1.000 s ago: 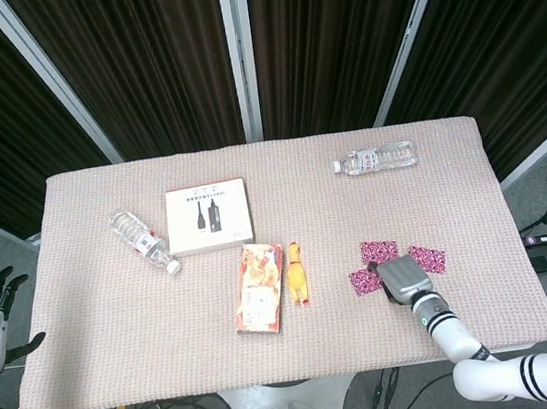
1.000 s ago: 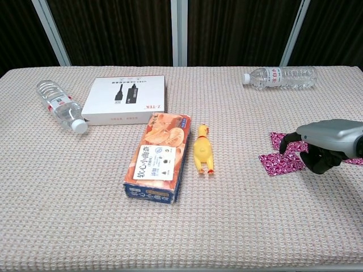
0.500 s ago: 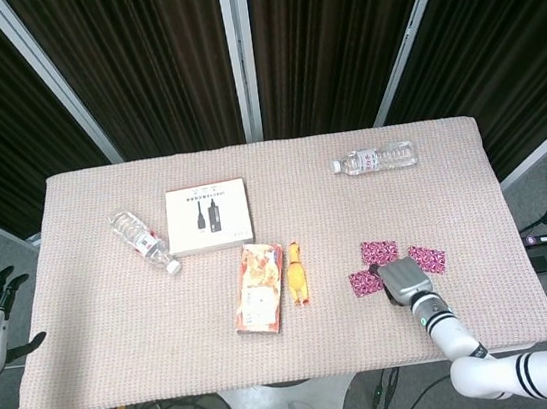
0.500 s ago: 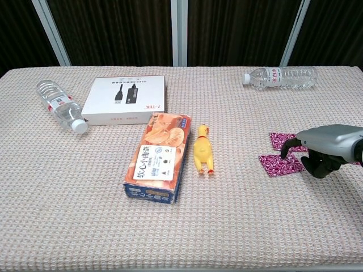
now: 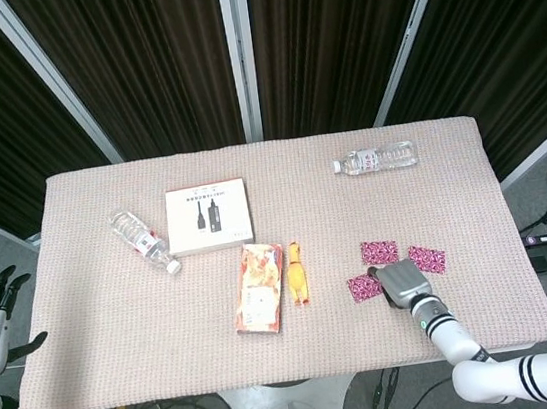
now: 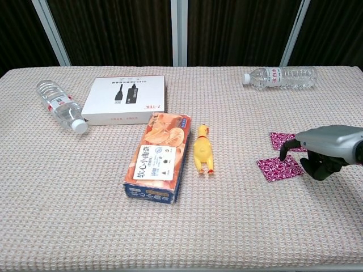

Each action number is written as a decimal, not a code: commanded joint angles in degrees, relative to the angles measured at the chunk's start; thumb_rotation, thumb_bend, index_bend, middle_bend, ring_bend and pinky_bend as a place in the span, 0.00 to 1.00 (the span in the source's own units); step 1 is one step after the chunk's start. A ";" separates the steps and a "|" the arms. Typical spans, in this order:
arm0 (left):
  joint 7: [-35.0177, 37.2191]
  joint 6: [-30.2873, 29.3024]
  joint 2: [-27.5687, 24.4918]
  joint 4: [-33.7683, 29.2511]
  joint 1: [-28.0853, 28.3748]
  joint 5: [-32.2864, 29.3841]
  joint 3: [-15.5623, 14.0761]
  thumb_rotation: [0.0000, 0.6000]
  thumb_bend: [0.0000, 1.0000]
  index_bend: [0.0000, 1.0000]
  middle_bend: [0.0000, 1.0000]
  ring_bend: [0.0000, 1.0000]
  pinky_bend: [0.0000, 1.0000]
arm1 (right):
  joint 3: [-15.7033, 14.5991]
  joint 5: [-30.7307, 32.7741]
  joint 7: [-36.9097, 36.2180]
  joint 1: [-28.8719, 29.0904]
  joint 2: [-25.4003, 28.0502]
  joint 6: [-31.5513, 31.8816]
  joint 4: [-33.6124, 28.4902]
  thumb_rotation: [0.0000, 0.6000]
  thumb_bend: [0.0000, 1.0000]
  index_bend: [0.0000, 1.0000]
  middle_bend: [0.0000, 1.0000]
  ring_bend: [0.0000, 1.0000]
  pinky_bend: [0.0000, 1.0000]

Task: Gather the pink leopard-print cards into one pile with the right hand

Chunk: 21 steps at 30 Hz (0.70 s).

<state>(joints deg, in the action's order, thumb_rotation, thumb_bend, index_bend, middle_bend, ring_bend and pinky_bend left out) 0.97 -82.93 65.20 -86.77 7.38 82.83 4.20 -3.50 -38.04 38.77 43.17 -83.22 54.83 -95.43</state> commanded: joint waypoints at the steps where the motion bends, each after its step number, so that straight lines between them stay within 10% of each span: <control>1: 0.06 0.01 0.00 0.03 -0.02 -0.06 0.01 1.00 0.00 0.22 0.19 0.13 0.30 | 1.10 -0.77 -0.71 -0.20 1.07 1.59 -1.02 1.00 0.71 0.24 1.00 1.00 1.00; 5: 0.36 0.09 0.06 0.23 -0.05 -0.19 0.02 1.00 0.00 0.22 0.19 0.13 0.30 | 3.03 -2.24 -2.30 -0.90 2.36 4.53 -1.89 1.00 0.66 0.28 1.00 1.00 1.00; 12: 0.74 -0.01 0.12 0.53 -0.15 -0.06 -0.08 1.00 0.00 0.22 0.19 0.13 0.30 | 5.12 -2.21 0.33 -0.74 0.74 8.61 4.28 1.00 0.01 0.44 1.00 1.00 1.00; 21: 1.29 0.37 0.28 1.31 -0.20 -0.44 -0.10 1.00 0.00 0.22 0.19 0.13 0.30 | 6.26 0.02 1.65 0.48 -2.08 3.57 12.18 0.98 0.00 0.44 1.00 1.00 1.00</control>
<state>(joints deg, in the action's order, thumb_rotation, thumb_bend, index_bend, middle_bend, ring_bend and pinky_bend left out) 2.25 -82.57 65.46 -85.46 7.18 82.41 4.10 2.40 -38.47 40.33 43.43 -84.70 59.00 -83.94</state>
